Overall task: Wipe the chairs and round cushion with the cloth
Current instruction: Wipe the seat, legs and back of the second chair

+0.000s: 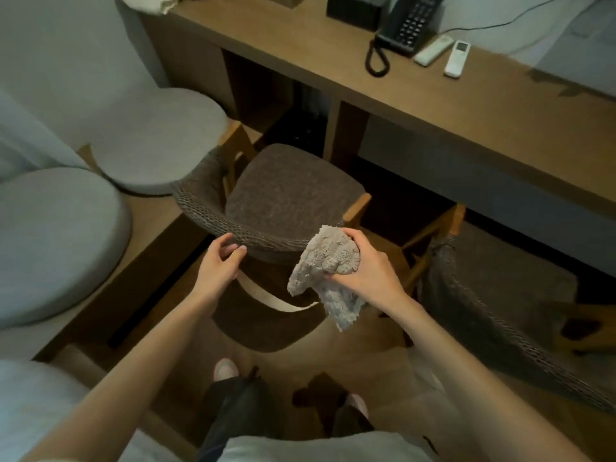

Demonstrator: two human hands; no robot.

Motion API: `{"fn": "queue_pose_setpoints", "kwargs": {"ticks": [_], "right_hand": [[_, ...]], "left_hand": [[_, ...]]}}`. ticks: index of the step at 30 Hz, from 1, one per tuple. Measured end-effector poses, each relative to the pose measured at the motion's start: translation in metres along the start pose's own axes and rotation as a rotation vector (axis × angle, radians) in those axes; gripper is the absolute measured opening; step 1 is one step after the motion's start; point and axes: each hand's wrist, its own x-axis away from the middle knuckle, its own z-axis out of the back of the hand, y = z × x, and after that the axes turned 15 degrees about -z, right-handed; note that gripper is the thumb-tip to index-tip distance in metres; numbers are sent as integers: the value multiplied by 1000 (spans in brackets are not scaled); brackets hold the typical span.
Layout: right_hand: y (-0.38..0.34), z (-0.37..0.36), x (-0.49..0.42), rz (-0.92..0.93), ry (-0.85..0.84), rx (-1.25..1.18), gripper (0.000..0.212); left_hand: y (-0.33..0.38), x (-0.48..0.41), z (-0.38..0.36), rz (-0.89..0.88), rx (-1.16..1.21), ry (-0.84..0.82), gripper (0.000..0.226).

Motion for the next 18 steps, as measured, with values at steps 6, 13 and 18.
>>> {"fn": "queue_pose_setpoints", "kwargs": {"ticks": [6,13,18], "right_hand": [[-80,-94,-47,15,-1,150,86],[-97,-158,-92,76,-26,506,74],[-89,-175,-116,46,45,628,74]], "left_hand": [[-12,-94,82,119,23,87,71],[-41,-155,101,106,74,-50,88],[-51,-182,97,119,217,-14,101]]}}
